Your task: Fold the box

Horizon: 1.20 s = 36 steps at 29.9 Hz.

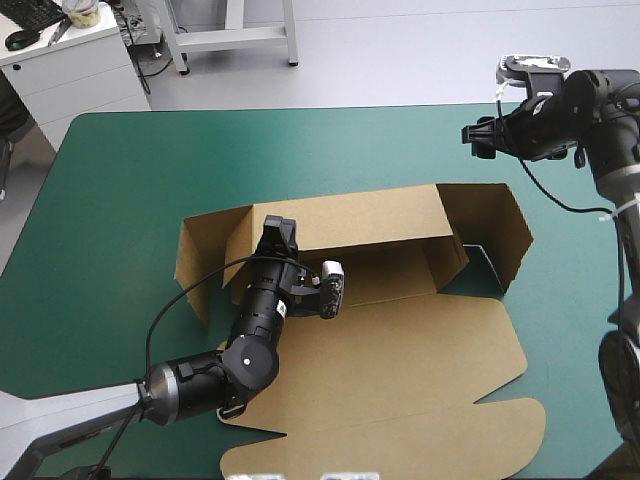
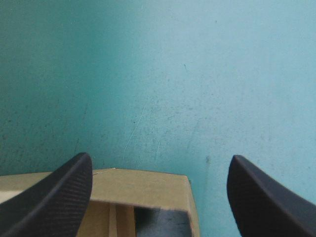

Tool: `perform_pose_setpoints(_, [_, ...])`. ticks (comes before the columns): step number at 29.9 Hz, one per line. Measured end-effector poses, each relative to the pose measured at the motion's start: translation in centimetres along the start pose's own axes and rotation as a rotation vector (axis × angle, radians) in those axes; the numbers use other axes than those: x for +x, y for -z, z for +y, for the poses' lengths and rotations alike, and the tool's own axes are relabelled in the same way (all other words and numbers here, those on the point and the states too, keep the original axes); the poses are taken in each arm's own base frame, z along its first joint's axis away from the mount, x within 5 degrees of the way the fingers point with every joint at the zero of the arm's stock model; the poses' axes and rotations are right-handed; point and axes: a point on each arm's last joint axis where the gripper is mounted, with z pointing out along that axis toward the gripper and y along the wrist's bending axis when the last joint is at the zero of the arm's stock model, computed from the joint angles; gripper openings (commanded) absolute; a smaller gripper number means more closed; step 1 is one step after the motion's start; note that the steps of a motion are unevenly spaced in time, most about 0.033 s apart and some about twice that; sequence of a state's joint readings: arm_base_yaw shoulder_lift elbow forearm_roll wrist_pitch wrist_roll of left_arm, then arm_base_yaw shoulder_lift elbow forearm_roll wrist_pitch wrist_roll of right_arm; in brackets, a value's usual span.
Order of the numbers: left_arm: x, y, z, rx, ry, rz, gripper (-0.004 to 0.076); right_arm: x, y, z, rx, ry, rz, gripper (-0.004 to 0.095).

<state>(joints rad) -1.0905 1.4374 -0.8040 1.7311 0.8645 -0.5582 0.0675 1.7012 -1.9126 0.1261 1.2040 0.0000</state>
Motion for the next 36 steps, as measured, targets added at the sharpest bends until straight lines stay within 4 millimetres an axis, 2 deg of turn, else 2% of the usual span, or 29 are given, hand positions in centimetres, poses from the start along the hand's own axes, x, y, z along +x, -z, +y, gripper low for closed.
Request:
perform_pose_setpoints(6, [0.0,0.0,0.0,0.0,0.0,0.0,-0.001,-0.5,-5.5,-3.6,-0.051,-0.049,0.116,0.0771])
perform_pose_setpoints(10, [0.0,0.0,0.0,0.0,0.0,0.0,-0.001,-0.3,-7.4,-4.9,-0.071,-0.068,0.151,0.077])
perform_pose_setpoints(17, [0.0,0.0,0.0,0.0,0.0,0.0,-0.001,-0.2,-7.4,-4.8,-0.081,-0.054,0.153,0.077])
perform_pose_setpoints(23, [0.0,0.0,0.0,0.0,0.002,0.0,-0.001,1.4,-7.6,-4.9,-0.079,-0.04,0.209,0.077])
perform_pose_setpoints(31, [0.0,0.0,0.0,0.0,0.019,0.0,-0.001,2.4,-6.1,-6.6,-0.06,-0.074,0.206,0.077])
perform_pose_setpoints(36, [0.0,0.0,0.0,0.0,0.047,0.0,-0.001,2.7,-5.0,-6.3,-0.077,-0.078,0.19,0.0769])
